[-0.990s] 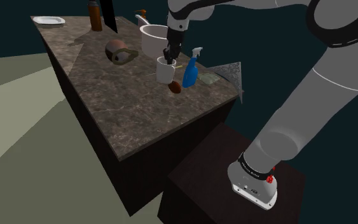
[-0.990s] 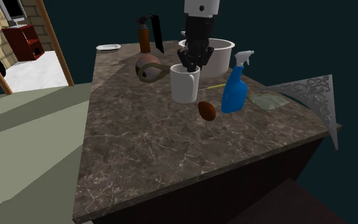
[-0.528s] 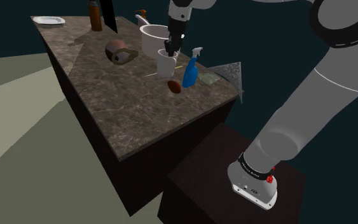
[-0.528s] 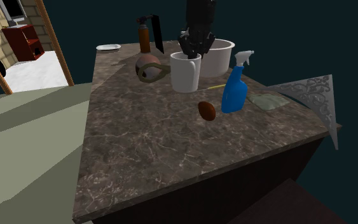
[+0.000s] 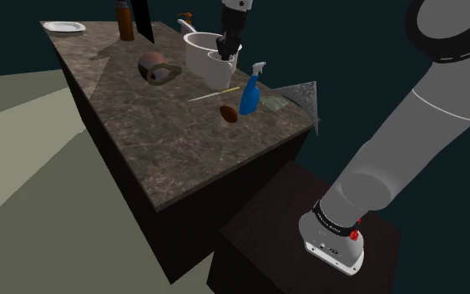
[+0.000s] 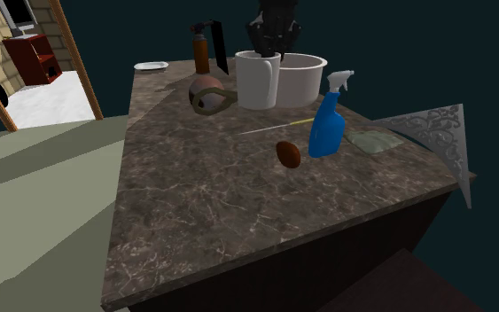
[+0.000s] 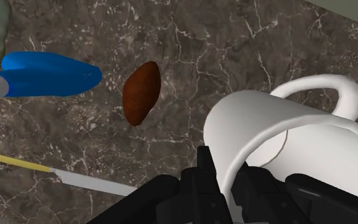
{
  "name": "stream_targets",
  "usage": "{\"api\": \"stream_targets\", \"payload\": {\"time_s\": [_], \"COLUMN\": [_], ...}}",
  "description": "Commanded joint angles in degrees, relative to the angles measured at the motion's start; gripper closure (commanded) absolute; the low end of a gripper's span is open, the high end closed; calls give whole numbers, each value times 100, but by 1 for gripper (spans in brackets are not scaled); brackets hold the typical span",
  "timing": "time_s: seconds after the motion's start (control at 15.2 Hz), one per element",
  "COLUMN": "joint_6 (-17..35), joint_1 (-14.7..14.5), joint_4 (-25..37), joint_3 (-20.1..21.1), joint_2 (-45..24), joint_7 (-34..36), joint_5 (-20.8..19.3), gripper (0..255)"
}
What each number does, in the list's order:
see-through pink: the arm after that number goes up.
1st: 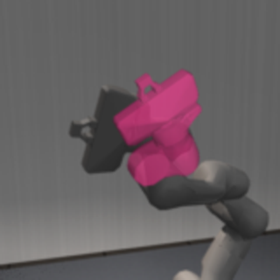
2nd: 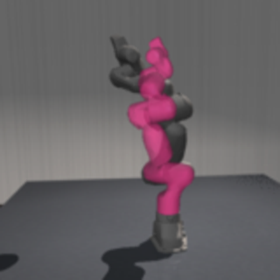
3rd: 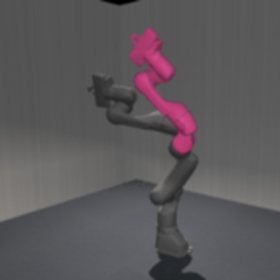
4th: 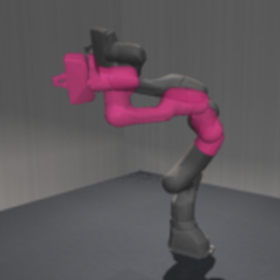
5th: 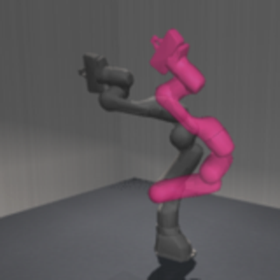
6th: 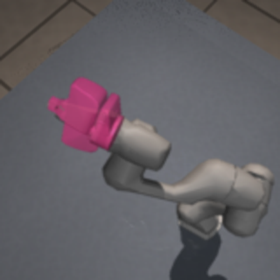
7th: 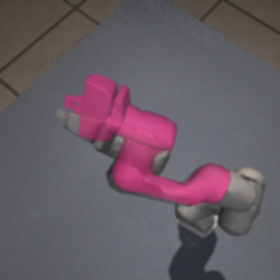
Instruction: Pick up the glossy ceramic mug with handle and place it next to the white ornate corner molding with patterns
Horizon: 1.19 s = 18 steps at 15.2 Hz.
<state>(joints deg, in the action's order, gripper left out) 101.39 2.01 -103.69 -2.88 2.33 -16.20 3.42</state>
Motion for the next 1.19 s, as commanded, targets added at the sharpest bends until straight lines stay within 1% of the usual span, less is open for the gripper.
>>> {"api": "stream_targets", "payload": {"time_s": [0.0,0.2,0.66,1.12], "joint_6": [-144,-305,-316,-376], "joint_1": [3,4,428,850], "joint_4": [127,297,-145,-257], "joint_3": [-3,-4,-493,-1030], "joint_2": [16,7,412,542], "joint_7": [3,11,-886,-1821], "joint_5": [-3,-4,-84,-187], "gripper": [255,255,255,255]}}
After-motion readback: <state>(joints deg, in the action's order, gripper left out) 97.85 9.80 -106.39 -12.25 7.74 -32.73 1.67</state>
